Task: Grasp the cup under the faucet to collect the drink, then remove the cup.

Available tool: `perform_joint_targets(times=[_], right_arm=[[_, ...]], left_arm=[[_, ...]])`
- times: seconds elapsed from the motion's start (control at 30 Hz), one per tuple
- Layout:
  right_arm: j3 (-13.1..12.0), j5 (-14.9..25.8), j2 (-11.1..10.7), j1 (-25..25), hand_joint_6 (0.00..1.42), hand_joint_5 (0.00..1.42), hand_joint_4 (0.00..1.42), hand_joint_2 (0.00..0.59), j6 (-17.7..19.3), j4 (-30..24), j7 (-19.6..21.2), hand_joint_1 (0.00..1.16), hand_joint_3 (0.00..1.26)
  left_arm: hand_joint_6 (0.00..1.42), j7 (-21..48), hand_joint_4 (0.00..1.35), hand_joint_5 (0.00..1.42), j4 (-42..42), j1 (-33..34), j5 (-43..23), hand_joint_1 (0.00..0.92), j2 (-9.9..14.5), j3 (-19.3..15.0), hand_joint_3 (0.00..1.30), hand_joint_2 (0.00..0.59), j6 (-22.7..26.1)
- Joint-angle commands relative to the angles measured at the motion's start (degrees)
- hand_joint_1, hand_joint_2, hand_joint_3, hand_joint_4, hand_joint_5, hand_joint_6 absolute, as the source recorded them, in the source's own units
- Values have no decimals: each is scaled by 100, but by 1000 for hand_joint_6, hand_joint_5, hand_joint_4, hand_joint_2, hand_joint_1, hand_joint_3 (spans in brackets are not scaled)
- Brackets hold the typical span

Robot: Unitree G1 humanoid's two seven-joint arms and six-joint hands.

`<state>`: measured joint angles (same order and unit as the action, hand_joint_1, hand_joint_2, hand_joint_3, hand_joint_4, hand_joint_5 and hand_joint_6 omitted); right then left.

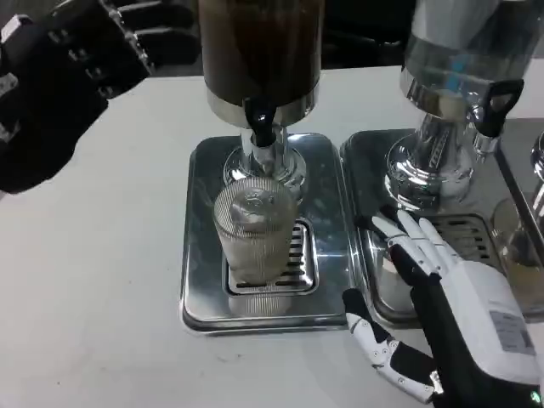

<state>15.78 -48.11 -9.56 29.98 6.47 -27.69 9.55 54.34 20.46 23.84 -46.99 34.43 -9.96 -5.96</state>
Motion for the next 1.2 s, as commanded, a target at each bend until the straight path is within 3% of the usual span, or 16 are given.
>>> perform_joint_targets(times=[0.03, 0.43, 0.9, 1.2], right_arm=[[51, -3, 41, -51, 98, 50, 75, 466, 35, 64, 146, 580, 196], [150, -5, 140, -97, 98, 50, 76, 471, -7, 195, 318, 587, 197], [182, 37, 225, -84, 98, 50, 76, 472, -4, 235, 355, 590, 197], [168, 62, 207, -68, 98, 61, 76, 472, 7, 239, 352, 592, 203]], left_arm=[[213, 280, 241, 291, 184, 369, 100, 0, -141, -234, 279, 63, 448], [94, 1003, 49, 142, 769, 999, 862, 0, -333, -111, 134, 41, 998], [0, 1291, 0, 2, 933, 1055, 1577, 0, -687, 84, 71, 30, 849], [0, 1391, 0, 0, 1163, 1060, 1913, 0, -813, 246, 45, 23, 682]])
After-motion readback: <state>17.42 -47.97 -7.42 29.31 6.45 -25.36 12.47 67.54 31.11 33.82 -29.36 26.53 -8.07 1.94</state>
